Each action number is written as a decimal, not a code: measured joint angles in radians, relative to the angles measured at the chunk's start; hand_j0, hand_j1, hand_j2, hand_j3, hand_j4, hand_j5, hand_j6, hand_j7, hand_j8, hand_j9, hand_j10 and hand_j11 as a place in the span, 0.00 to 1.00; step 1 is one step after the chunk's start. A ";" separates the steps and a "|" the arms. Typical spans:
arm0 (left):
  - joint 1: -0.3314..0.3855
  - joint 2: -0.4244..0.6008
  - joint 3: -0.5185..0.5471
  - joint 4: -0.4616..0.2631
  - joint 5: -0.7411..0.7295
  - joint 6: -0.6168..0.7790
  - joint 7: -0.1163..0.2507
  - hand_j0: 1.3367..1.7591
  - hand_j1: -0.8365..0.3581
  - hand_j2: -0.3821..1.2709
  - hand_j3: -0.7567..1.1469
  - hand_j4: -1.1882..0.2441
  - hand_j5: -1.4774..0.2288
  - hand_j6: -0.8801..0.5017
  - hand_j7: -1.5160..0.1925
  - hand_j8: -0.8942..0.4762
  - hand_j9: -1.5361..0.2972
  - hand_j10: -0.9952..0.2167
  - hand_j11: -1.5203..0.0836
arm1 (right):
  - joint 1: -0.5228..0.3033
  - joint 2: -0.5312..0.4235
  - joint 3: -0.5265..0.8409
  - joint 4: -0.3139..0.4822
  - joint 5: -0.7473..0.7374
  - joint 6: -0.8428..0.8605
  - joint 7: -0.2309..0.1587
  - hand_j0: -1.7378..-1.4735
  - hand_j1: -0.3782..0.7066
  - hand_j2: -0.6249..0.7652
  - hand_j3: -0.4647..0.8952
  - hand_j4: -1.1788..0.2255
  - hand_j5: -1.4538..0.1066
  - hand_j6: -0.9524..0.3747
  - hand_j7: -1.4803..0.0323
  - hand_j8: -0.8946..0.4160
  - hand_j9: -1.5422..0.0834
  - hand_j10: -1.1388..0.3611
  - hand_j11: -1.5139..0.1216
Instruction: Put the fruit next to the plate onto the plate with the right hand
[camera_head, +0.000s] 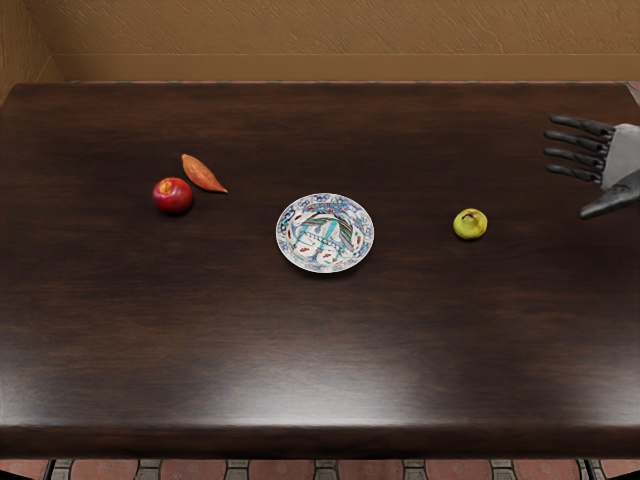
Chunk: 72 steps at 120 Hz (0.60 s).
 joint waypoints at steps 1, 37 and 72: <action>0.000 0.000 0.000 0.000 0.000 0.000 0.000 0.76 0.99 0.23 0.40 0.83 0.87 0.64 0.89 0.65 0.84 0.82 0.95 | 0.001 0.002 0.000 0.001 -0.001 0.000 -0.001 0.30 0.04 0.45 0.34 0.83 0.92 0.71 0.97 0.67 0.94 0.75 0.92; -0.001 0.000 0.000 0.000 0.000 0.000 0.000 0.76 0.99 0.23 0.40 0.83 0.87 0.64 0.89 0.65 0.84 0.82 0.95 | 0.109 0.021 0.024 0.029 -0.377 0.000 -0.016 0.30 0.06 0.45 0.34 0.82 0.91 0.70 0.95 0.66 0.93 0.74 0.90; 0.000 0.000 0.000 0.000 0.000 0.000 0.000 0.76 0.99 0.23 0.40 0.83 0.87 0.64 0.89 0.65 0.84 0.82 0.95 | 0.110 0.127 -0.106 0.173 -0.772 -0.440 -0.016 0.30 0.05 0.45 0.34 0.82 0.91 0.69 0.96 0.66 0.93 0.74 0.90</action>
